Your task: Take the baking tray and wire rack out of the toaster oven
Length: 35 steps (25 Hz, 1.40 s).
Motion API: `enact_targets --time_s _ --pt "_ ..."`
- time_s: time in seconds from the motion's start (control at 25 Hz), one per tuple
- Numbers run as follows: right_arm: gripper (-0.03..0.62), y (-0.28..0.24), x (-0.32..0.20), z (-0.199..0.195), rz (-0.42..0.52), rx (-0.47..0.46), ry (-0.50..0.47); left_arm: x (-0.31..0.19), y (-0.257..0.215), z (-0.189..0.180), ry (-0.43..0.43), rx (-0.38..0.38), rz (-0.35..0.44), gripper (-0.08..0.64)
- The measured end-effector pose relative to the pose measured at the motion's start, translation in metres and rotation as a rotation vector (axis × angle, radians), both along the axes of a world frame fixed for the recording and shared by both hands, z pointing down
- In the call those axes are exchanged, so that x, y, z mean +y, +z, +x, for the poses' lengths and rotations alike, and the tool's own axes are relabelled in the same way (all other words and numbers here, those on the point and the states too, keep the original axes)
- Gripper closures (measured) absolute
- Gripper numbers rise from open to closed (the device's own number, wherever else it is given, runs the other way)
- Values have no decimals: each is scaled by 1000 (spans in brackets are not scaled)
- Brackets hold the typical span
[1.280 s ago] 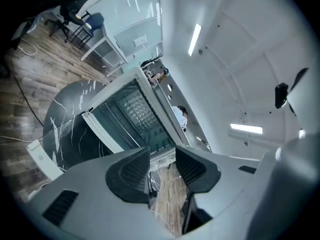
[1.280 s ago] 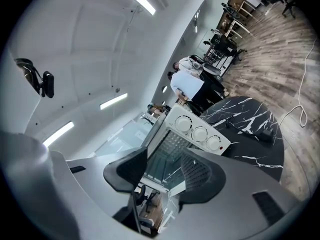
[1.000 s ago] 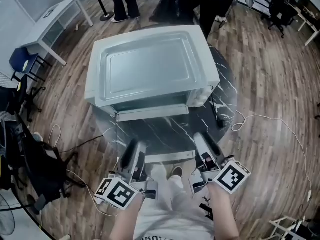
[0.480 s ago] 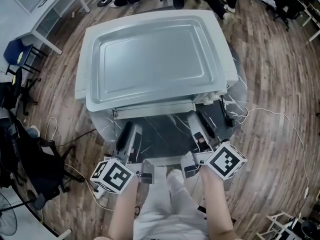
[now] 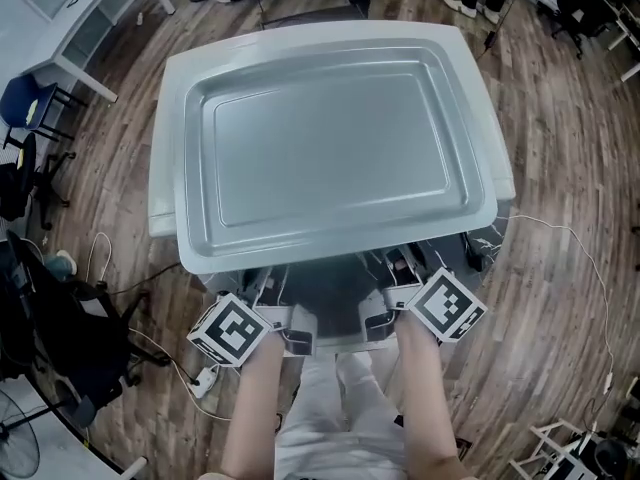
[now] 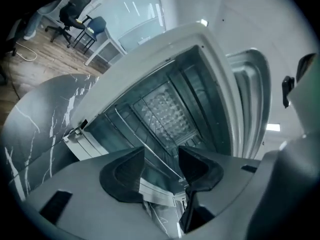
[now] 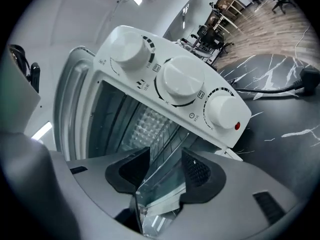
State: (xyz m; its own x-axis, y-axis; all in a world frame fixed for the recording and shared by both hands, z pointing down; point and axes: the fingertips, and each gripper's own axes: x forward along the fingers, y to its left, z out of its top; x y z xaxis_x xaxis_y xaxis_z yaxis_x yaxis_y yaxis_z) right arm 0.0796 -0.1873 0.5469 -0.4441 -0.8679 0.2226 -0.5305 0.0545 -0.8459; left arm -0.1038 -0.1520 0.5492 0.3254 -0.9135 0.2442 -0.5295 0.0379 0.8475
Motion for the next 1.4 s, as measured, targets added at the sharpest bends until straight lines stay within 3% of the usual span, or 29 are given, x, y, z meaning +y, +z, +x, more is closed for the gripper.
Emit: enact_targets --time_s 0.2,0.72,1.04,1.12,1.4 --pt "417 16 -12 2 -58 14 36 -14 20 0 18 73 -62 351" --pt "405 39 -39 2 -135 37 90 -36 31 -5 6 135 -89 348" --pt "477 36 -46 -1 -94 73 69 -33 33 -4 -7 159 -96 494" --pt "517 34 -46 -3 -88 78 55 -33 33 -4 -10 165 -98 502" --pt "518 35 -31 -1 -107 70 40 -33 35 -3 -22 188 -106 523"
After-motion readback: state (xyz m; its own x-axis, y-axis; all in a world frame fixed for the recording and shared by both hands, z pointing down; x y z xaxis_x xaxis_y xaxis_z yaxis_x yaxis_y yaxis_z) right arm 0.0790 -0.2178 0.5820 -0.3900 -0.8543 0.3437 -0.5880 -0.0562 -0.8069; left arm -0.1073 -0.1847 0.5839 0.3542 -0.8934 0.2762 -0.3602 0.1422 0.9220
